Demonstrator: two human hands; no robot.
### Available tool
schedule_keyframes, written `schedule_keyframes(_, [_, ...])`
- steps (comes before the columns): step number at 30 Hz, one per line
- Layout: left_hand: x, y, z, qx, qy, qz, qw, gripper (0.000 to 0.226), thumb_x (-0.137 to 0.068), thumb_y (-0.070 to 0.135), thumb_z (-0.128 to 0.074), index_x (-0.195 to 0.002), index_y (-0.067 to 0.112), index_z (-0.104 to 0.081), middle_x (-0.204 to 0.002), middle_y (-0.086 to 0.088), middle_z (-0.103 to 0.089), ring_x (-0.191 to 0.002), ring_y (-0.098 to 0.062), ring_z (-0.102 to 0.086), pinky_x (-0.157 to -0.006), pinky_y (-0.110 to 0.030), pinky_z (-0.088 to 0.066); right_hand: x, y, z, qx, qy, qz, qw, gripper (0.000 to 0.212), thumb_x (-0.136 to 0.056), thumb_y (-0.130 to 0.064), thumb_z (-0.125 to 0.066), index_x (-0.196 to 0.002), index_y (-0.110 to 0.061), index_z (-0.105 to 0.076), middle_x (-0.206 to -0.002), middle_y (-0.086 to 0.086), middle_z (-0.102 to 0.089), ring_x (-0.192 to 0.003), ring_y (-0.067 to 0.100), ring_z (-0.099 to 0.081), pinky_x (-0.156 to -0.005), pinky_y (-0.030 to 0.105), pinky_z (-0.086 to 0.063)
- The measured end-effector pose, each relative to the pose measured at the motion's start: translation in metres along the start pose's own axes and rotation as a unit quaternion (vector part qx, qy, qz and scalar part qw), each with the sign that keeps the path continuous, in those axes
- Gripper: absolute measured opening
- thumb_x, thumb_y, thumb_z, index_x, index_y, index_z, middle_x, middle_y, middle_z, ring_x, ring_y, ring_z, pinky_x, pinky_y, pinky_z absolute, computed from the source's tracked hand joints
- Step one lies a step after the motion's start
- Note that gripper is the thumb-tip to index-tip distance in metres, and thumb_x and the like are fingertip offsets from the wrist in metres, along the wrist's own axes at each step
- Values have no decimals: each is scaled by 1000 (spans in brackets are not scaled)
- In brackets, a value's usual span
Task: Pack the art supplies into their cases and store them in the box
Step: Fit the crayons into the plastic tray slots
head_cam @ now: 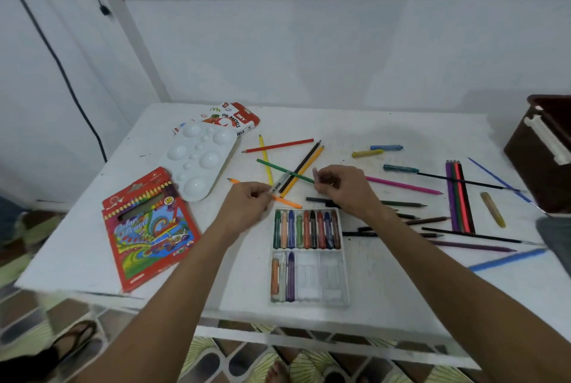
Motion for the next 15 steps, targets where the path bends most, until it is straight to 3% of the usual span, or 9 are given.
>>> schedule_keyframes(6, [31,8,-2,12,18,0,1000,12,-92,14,-59,-86,19,-68,-73,-6,-65,-64,-15,-57,-56,-25,-51,12,-20,10,-29,7,-18,999,11,-85,-19,-67,-83,-11,-73,-74,-2,-72,-72,4,-66,-77,24,-53])
schedule_keyframes(9, [53,10,-6,0,17,-21,1000,21,-91,16,-59,-78,29,-69,-72,-1,-69,-64,-14,-59,-62,-33,-55,40,-39,14,-99,-45,-75,991,13,-84,-18,-68,-92,-9,-74,-81,3,-74,-73,7,-69,-71,20,-57])
schedule_keyframes(11, [68,6,-10,-20,15,-23,999,18,-91,19,-59,-84,27,-73,-75,2,-72,-65,-16,-63,-66,-37,-56,61,-50,15,-111,-63,-110,986,17,-83,-19,-70,-96,-9,-74,-82,7,-74,-72,14,-71,-69,25,-58])
schedule_keyframes(15, [96,-3,-17,-67,27,-24,997,15,-91,22,-59,-95,22,-73,-75,4,-72,-69,-16,-66,-64,-30,-54,95,-60,8,-108,-106,-156,976,19,-82,-15,-71,-99,-7,-72,-77,8,-72,-61,9,-67,-56,19,-55])
Point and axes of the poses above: each hand's wrist, its own x-axis away from the middle knuckle, its own z-axis out of the back of the hand, y = z × x, the point moved 2 cm from there along -x, towards the middle knuckle
